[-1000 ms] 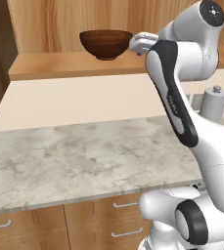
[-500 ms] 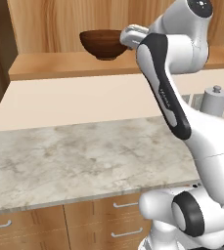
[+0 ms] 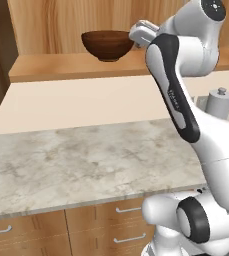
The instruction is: Take the smaller bowl and place it next to the appetizer plate on the dining counter , and place the larger bowl next to the plate with cooked food.
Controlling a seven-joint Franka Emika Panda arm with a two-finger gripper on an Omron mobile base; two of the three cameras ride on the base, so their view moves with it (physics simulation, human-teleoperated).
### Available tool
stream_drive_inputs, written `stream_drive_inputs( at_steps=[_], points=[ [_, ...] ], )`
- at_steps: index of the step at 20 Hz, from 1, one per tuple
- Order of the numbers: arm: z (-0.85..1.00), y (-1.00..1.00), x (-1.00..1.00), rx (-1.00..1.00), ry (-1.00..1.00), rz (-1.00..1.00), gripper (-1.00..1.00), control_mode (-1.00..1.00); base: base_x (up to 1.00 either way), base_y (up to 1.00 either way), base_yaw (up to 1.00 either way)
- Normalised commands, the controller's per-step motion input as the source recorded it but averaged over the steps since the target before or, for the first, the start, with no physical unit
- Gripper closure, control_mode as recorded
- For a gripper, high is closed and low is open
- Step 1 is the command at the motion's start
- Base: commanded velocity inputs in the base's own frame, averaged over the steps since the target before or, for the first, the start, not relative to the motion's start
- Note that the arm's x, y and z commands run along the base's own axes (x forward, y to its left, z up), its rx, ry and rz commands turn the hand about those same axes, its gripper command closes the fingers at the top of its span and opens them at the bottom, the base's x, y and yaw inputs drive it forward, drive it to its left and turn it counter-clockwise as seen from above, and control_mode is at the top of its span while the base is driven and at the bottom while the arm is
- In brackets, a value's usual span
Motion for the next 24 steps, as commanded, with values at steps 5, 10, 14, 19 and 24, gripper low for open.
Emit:
stream_drive_inputs(
  at_steps=[5, 10, 14, 19, 24],
  points=[
    [0.05, -0.1, 0.37, 0.07, 0.05, 0.0, -1.0, -1.0, 0.0, 0.0, 0.0],
    [0.0, 0.0, 0.71, 0.0, 0.15, 0.0, -1.0, -1.0, 0.0, 0.0, 0.0],
    [0.0, 0.06, 0.52, 0.0, 0.03, 0.0, -1.0, -1.0, 0.0, 0.0, 0.0],
    [0.0, 0.04, 0.6, 0.0, 0.02, 0.0, -1.0, -1.0, 0.0, 0.0, 0.0],
    [0.0, 0.12, 0.72, 0.0, 0.08, 0.0, -1.0, -1.0, 0.0, 0.0, 0.0]
  ],
)
